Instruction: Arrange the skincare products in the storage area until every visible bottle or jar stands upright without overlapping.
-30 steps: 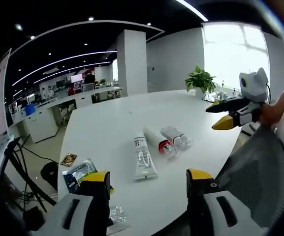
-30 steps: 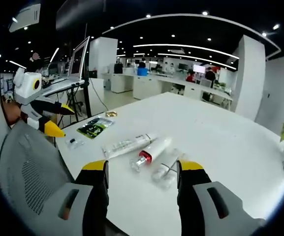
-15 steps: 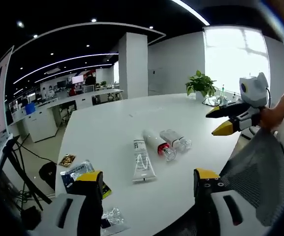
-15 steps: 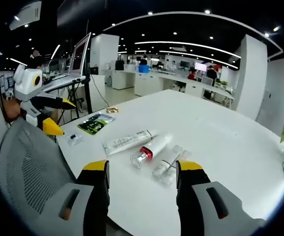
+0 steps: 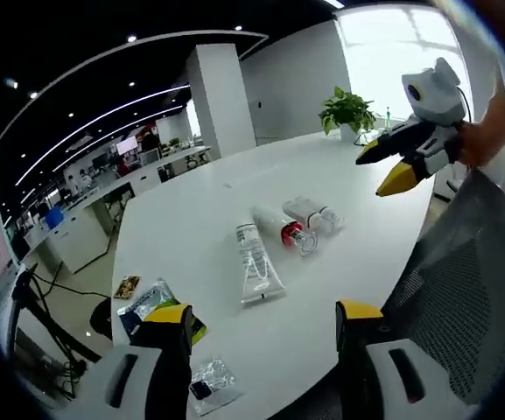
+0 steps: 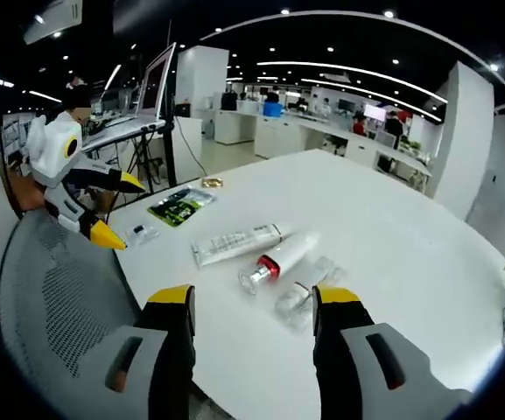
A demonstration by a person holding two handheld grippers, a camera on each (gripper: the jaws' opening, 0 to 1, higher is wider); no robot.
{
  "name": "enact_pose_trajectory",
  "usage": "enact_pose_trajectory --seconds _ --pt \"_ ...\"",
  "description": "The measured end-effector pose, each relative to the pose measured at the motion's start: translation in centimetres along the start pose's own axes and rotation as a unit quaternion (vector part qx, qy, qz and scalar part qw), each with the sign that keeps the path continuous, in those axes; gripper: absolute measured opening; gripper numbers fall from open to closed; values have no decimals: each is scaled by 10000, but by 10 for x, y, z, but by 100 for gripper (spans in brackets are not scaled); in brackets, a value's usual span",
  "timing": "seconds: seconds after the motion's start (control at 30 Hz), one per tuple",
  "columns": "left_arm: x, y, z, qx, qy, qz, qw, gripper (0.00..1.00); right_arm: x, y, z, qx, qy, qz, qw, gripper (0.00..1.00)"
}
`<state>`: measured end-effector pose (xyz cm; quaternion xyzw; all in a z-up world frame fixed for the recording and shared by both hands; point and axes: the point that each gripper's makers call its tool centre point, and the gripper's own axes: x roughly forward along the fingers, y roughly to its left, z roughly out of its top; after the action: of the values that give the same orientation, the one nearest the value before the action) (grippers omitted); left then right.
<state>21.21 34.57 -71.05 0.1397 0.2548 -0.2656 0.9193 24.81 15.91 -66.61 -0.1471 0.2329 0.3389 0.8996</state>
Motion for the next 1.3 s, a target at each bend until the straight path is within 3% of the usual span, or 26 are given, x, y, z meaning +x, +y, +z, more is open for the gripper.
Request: enact_pose_trajectory --seconds 0.17,0.23,0.3,0.43,0.57,0.8,0.9,1.0,1.1,1.17,1.27,1.3 --pt "0 2 -5 91 100 52 9999 67 10 -4 10 -739 205 254 9967 46" --pt "-1 3 -4 67 68 67 9999 63 19 -7 15 -1269 328 406 9905 46" --pt "-2 2 -5 111 71 39 9999 55 26 -9 21 -1440 350 487 9878 44" --pt "-1 0 -9 111 185 -44 9998 53 48 -13 37 -1579 335 668 9846 43" --pt "-2 -3 -5 30 52 -120 9999 58 74 -12 54 -2257 396 1015 9681 40" --pt "-2 -1 -5 34 63 -81 9999 58 106 -12 80 -2708 439 1413 9512 44" --pt "-2 -2 -6 50 88 -102 9999 57 113 -7 81 -3238 526 1711 9290 48" --pt "-1 -3 -7 65 111 -109 9999 56 117 -6 80 -3500 588 1855 9163 49" --pt "-1 -3 -9 57 154 -106 9998 55 127 -6 79 -3411 717 1985 9160 52" --pt "0 -4 -10 68 169 -122 9998 55 132 -6 75 -3483 803 2016 9119 53" --pt "-1 -4 -10 71 200 -122 9997 55 139 -1 67 -3592 928 2181 9027 53" --pt "-1 -4 -10 66 199 -125 9997 54 141 -1 64 -3718 967 2213 8963 53"
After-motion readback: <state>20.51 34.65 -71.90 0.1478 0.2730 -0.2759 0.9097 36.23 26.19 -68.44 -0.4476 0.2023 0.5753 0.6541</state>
